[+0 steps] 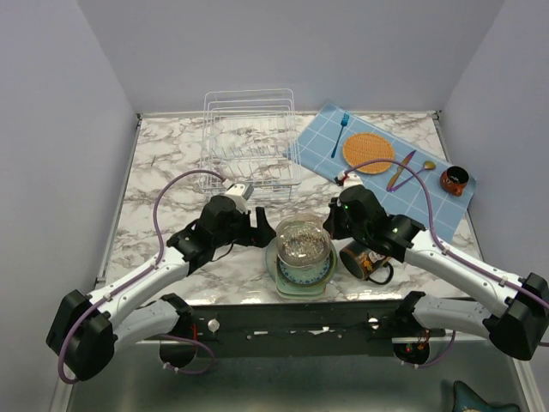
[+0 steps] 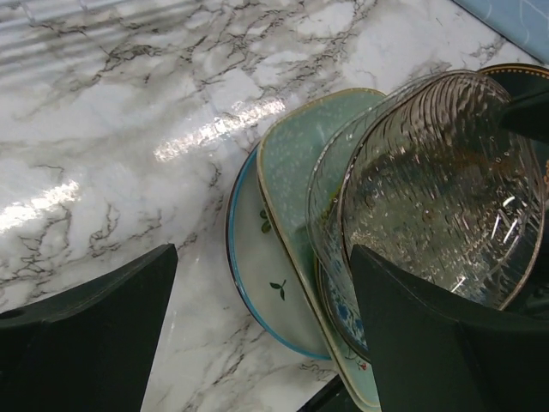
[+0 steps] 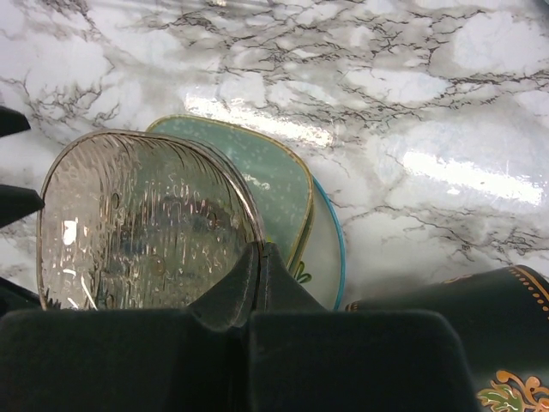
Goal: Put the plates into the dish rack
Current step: Pick up the plate from the corner of the board.
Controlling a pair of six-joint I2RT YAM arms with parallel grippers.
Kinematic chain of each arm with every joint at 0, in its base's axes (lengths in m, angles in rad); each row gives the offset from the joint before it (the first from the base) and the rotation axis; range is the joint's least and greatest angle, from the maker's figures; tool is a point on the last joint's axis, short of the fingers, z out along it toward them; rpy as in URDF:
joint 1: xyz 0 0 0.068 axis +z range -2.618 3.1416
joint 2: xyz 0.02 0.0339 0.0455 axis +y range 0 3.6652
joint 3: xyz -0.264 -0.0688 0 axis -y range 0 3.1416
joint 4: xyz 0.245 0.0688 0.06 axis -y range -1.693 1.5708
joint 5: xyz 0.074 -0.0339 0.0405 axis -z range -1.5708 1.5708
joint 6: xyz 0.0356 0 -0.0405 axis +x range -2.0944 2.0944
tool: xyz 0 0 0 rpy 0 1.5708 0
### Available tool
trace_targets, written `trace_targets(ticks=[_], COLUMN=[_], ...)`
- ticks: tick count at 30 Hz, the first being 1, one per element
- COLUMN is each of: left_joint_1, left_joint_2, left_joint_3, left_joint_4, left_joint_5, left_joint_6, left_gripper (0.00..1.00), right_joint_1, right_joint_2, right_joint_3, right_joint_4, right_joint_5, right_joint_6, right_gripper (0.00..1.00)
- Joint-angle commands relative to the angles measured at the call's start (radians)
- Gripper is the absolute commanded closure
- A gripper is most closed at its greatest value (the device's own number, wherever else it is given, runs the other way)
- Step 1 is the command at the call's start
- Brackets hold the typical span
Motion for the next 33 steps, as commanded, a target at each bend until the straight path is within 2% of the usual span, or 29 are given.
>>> trace_targets(ticks=[1, 5, 10, 20, 23, 33], left_joint_1=[-0.008, -0.01, -0.014, -0.033, -0.042, -0.063], left_joint_2=[-0.045, -0.026, 0.001, 0.053, 0.066, 0.124], left_joint_3=[-0.046, -0.064, -0.061, -0.054, -0.049, -0.003], left_joint_4=[0.095, 0.176, 0.233, 0.304, 0.307, 0.266], left_joint_5=[0.109, 0.166, 0.215, 0.286, 0.289, 0.286], left_joint_6=[-0.059, -0.08, -0.086, -0.094, -0.091, -0.062], left_gripper=[0.12, 0.17, 0.18, 0.54, 0.58, 0.93], right_joint_1=[0.006, 0.006, 0.006, 0.007, 0.006, 0.006], right_joint_2=[0.008, 0.011, 0.009, 0.013, 0.016, -0.033], right_joint_3=[-0.001, -0.004, -0.005, -0.018, -0.018, -0.027], right_joint_4=[0.038, 0.045, 0.041, 0.059, 0.061, 0.048], right_joint_5=[0.021, 0.012, 0.016, 0.01, 0.007, 0.013], right_joint_6=[0.014, 0.014, 0.011, 0.018, 0.018, -0.015], right_gripper=[0.99, 0.99, 0.99, 0.99, 0.99, 0.99])
